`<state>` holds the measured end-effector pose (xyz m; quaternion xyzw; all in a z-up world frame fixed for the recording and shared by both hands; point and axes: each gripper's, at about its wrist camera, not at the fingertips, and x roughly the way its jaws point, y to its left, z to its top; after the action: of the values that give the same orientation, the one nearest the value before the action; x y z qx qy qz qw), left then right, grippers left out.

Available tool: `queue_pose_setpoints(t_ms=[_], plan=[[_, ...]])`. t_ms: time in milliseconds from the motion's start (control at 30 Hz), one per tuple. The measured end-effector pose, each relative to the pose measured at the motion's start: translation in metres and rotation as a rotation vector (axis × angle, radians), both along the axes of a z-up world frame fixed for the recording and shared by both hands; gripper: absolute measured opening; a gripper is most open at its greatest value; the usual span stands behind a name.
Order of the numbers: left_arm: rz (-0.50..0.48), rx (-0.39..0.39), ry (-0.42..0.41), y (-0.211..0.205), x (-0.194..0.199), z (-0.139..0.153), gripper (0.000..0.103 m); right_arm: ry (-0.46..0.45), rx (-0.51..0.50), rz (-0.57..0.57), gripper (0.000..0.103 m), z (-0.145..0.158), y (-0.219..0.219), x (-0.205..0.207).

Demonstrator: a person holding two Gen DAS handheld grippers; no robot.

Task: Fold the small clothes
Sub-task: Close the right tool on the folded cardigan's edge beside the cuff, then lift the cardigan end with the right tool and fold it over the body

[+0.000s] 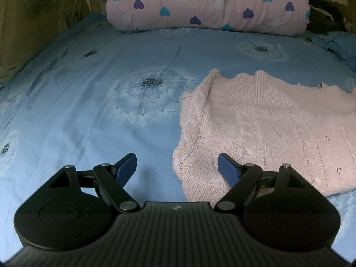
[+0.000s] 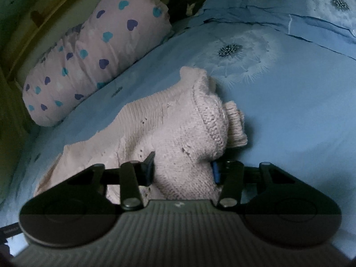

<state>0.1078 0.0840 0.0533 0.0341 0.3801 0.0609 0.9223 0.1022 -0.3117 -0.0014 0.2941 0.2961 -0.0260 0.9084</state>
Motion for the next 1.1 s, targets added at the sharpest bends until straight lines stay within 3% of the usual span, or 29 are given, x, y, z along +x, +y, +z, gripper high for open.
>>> queue_pose_setpoints(t_ms=[300,567,1100], plan=[[0.002,-0.003,0.005,0.0,0.001,0.001,0.084,-0.047,0.111,-0.042,0.038,0.004,-0.005,-0.008],[0.005,-0.017,0.011,0.001,0.001,0.002,0.084,-0.095,0.127,-0.044,0.036,0.015,0.0,-0.012],[0.012,-0.041,0.022,0.003,0.002,0.004,0.084,-0.091,-0.092,0.008,0.036,0.039,0.025,-0.01]])
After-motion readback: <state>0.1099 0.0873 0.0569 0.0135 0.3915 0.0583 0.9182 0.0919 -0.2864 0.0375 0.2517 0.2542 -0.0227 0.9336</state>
